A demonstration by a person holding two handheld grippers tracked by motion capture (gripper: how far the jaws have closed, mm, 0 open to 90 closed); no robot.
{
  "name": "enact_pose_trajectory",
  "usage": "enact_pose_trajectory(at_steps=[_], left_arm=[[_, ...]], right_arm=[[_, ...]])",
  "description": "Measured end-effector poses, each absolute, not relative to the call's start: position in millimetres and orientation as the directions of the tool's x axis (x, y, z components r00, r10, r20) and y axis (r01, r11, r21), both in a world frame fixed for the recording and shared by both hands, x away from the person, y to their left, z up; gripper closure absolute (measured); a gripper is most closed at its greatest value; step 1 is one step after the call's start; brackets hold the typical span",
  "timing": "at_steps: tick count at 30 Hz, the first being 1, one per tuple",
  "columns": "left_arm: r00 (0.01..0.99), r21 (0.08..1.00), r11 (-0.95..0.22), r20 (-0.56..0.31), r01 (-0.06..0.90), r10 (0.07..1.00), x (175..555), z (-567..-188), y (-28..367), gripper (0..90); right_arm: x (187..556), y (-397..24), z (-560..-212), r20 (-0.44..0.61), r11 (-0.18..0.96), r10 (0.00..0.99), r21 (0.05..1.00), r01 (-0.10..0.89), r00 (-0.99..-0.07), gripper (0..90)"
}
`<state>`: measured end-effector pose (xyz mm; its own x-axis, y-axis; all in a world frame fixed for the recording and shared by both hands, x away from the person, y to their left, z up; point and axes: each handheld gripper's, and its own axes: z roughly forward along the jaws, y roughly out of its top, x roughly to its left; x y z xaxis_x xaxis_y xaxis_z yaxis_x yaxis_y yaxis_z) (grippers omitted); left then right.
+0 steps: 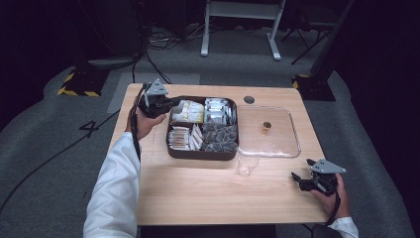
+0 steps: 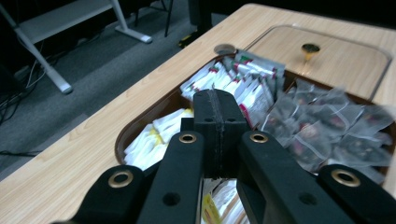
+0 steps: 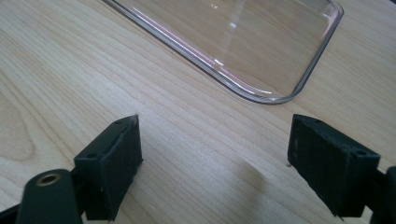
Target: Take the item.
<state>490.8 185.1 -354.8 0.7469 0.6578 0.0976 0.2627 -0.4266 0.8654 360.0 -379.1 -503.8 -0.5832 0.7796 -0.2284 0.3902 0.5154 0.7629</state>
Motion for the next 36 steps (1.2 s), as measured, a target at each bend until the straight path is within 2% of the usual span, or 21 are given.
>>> enact_pose_trajectory(at_steps=[24, 36], left_arm=[[0.835, 0.875, -0.443, 0.09, 0.194, 0.543, 442, -333, 153, 89.4], [0.893, 0.868, -0.477, 0.096, 0.141, 0.439, 421, -337, 121, 89.4]], right_arm=[[360, -379, -504, -0.228, 0.515, 0.78, 0.763, 0.39, -0.583, 17.9], [360, -379, -504, -0.228, 0.515, 0.78, 0.763, 0.391, -0.583, 17.9]])
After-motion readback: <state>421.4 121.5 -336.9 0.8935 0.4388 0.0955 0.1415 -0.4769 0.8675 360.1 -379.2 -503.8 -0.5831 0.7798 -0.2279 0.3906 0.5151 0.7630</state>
